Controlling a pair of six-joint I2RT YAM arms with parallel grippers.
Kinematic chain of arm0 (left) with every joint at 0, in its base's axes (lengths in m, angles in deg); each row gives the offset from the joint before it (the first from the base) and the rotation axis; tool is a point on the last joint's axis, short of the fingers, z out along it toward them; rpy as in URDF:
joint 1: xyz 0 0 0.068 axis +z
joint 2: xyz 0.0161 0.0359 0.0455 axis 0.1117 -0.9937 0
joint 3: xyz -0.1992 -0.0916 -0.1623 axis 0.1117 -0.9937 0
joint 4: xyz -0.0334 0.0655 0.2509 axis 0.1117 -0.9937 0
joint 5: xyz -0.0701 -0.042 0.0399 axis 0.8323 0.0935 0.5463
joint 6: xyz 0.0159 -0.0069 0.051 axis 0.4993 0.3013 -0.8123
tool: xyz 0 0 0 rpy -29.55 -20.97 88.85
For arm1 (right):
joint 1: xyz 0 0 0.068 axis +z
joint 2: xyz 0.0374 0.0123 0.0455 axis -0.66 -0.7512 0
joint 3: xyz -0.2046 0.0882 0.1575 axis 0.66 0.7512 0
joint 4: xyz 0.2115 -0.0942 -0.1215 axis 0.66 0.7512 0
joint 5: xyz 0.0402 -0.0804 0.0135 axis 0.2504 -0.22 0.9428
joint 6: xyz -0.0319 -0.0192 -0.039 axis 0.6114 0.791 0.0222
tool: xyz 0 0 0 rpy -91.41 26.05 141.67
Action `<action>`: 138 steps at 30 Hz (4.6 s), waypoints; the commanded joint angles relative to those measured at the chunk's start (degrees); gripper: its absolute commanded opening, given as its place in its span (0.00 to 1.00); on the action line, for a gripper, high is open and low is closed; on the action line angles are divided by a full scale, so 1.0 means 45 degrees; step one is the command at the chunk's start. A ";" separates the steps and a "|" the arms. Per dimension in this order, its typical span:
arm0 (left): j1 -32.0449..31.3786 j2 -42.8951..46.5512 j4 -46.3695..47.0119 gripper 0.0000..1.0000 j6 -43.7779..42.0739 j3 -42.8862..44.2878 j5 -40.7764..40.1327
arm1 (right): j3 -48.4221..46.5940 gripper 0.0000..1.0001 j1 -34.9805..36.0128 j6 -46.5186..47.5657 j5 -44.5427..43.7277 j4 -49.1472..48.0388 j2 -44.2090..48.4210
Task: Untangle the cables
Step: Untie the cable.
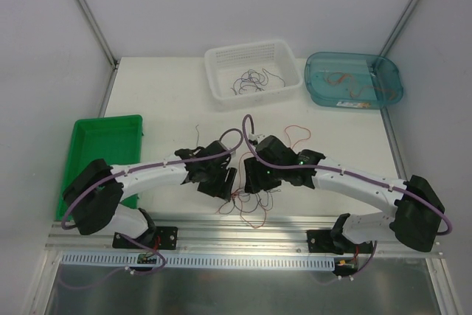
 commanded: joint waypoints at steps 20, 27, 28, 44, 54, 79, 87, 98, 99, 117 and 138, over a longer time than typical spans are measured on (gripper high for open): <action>-0.0160 -0.1366 0.1931 0.00 0.2520 0.1001 -0.0680 | 0.1124 0.52 0.0377 -0.3461 -0.0797 -0.3661 -0.1756; -0.0024 -0.0840 0.2518 0.00 0.3363 0.0142 -0.0875 | 0.1962 0.44 0.0241 -0.4340 -0.1949 -0.5302 -0.2404; 0.0035 -0.0742 0.2596 0.00 0.3422 0.0044 -0.0953 | 0.2139 0.43 0.0202 -0.4303 -0.1930 -0.5479 -0.2230; 0.0347 0.0352 0.4901 0.00 0.4810 -0.1520 -0.0114 | 0.3292 0.36 -0.0208 -0.2761 -0.1307 -0.9794 -0.2150; 0.0367 0.0900 0.5643 0.00 0.4692 -0.2027 -0.0134 | 0.2669 0.35 -0.0443 -0.2251 -0.0447 -0.9094 -0.3203; 0.1012 0.4596 0.2851 0.70 0.2291 -0.0527 0.0178 | 0.0872 0.01 -0.0521 0.2981 -0.0232 -0.4740 -0.0043; 0.1012 0.2347 0.3065 0.50 0.2212 0.0238 0.1269 | 0.0891 0.01 -0.0346 0.3706 0.0277 -0.4817 0.0779; 0.0934 0.1427 0.5875 0.16 0.3188 -0.0972 0.2230 | 0.1027 0.01 -0.0248 0.3433 0.0354 -0.5402 0.1092; 0.0914 0.1408 0.5975 0.07 0.3304 -0.1031 0.2230 | 0.1047 0.01 -0.0209 0.3413 0.0355 -0.5441 0.1054; 0.0914 0.4729 0.6386 0.00 0.4185 -0.3141 -0.0955 | 0.1908 0.01 -0.0717 0.1575 -0.2852 -0.3253 0.2653; 0.0875 0.3888 0.6035 0.00 0.4067 -0.2320 -0.0309 | -0.0359 0.35 0.1412 0.1479 -0.0875 -0.4075 -0.0274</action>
